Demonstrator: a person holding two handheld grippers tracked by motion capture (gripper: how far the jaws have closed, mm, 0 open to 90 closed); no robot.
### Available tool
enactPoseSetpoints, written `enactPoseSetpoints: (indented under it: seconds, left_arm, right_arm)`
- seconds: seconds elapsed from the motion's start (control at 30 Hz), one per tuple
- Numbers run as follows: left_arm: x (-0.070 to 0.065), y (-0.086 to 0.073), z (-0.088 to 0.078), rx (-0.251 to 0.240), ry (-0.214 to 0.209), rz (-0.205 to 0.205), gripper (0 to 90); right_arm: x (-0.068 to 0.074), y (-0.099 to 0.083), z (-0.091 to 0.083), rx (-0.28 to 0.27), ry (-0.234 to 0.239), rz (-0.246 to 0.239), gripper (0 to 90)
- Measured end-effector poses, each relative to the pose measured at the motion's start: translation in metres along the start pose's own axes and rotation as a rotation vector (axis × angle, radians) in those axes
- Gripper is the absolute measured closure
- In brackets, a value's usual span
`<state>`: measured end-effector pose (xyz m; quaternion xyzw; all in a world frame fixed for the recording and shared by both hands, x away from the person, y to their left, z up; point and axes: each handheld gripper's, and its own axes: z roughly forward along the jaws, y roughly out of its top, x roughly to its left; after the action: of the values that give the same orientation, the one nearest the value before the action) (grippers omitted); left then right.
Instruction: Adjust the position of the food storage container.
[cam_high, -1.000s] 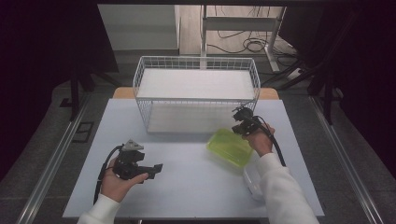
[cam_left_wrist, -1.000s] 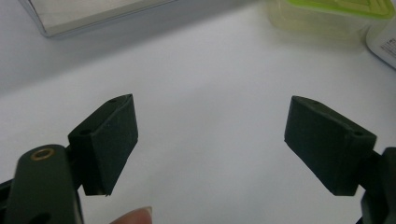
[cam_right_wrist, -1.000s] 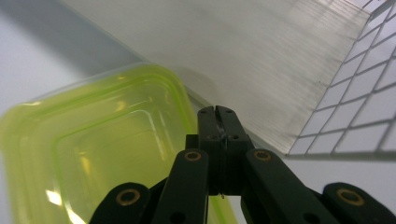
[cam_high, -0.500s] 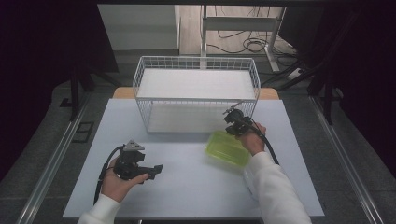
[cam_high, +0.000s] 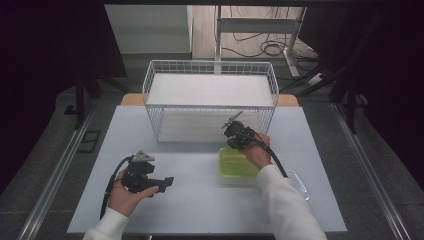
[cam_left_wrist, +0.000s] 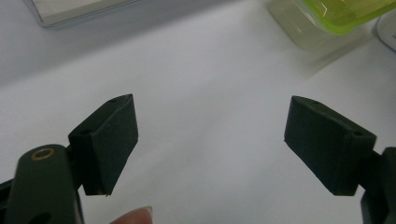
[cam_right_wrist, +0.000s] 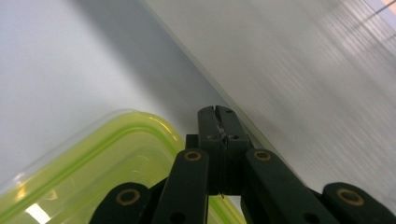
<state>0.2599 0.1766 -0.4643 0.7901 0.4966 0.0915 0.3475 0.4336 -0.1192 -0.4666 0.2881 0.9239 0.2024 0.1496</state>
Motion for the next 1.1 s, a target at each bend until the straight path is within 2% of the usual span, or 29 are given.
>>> enactPoseSetpoints:
  seconds: [0.17,0.33,0.43,0.57,0.63,0.83,1.1]
  left_arm:
    - [0.002,-0.001,-0.001,-0.003,0.002,-0.009,17.7]
    - [0.003,-0.002,0.0,-0.002,0.008,-0.017,17.9]
    - [0.002,-0.001,-0.001,-0.007,0.009,-0.024,17.9]
    - [0.001,0.0,0.0,-0.007,0.005,-0.024,17.9]
    - [0.001,0.0,0.001,0.0,0.005,-0.018,17.9]
    - [0.002,0.001,0.004,0.011,0.003,-0.019,17.9]
    - [0.003,0.002,0.005,0.009,0.005,-0.025,17.8]
  right_arm:
    - [-0.003,-0.003,-0.014,-0.025,-0.004,0.007,89.2]
    - [-0.014,-0.017,-0.042,-0.052,-0.022,0.08,89.2]
    - [-0.022,-0.03,-0.057,-0.039,-0.044,0.121,89.2]
    - [-0.034,-0.05,-0.067,-0.026,-0.071,0.202,89.2]
    - [-0.04,-0.061,-0.07,-0.017,-0.076,0.241,89.2]
    - [-0.052,-0.086,-0.069,0.029,-0.085,0.318,89.2]
    - [-0.044,-0.101,-0.059,0.112,-0.053,0.336,89.1]
